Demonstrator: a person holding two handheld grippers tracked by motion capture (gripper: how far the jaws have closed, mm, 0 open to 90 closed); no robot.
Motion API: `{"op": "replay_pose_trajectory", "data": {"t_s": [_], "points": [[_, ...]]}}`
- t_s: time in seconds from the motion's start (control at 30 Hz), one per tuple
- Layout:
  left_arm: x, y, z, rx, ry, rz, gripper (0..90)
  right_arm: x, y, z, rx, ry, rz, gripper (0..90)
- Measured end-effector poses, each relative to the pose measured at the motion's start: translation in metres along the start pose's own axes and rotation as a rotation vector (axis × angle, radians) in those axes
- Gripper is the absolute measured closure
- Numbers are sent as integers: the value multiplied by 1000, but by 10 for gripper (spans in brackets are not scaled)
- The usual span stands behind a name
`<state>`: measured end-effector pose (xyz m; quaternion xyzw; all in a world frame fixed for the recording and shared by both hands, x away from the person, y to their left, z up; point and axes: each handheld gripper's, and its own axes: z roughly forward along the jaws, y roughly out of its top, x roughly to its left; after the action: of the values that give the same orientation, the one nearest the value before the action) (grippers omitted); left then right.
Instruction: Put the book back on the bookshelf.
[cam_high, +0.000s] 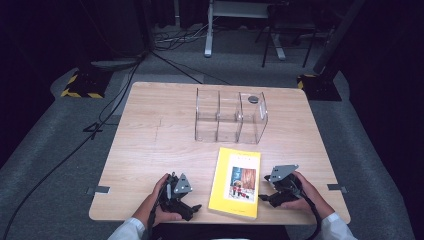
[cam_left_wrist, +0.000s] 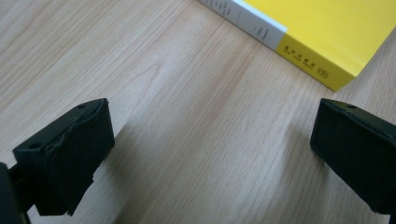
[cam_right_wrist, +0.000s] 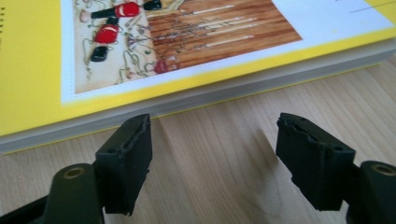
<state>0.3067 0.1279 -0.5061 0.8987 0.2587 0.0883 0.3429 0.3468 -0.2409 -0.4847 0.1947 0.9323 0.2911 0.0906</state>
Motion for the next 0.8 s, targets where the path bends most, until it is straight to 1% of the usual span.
{"op": "replay_pose_trajectory", "data": {"t_s": [0.03,0.07,0.1,0.2,0.33,0.37,0.4,0.43,0.47,0.53,0.63,0.7,0.8], "points": [[-1,2,1,0,-6,4,3,1,1,1,5,13,0,297],[-1,3,2,-1,-8,11,3,2,2,0,11,23,-13,308],[-1,4,3,1,-11,13,3,2,3,0,14,27,-18,306],[-2,5,5,1,-12,12,3,3,4,0,24,27,-8,307],[-2,6,5,0,-11,13,3,4,5,0,35,29,-21,320],[-3,6,5,-1,-12,12,3,4,6,0,42,45,-29,321],[-3,7,6,0,-11,12,3,4,7,0,46,48,-47,321],[-4,7,7,0,-11,13,3,5,8,0,53,46,-44,314],[-4,8,8,-3,-13,14,4,5,9,1,60,42,-52,297],[-5,10,8,-1,-15,18,4,4,10,1,66,44,-42,285],[-5,10,9,-2,-16,19,4,2,8,2,54,57,-39,272],[-5,10,9,-2,-16,19,4,1,7,3,38,64,-20,267],[-5,10,9,-2,-16,19,4,0,5,3,20,69,-18,267]]}}
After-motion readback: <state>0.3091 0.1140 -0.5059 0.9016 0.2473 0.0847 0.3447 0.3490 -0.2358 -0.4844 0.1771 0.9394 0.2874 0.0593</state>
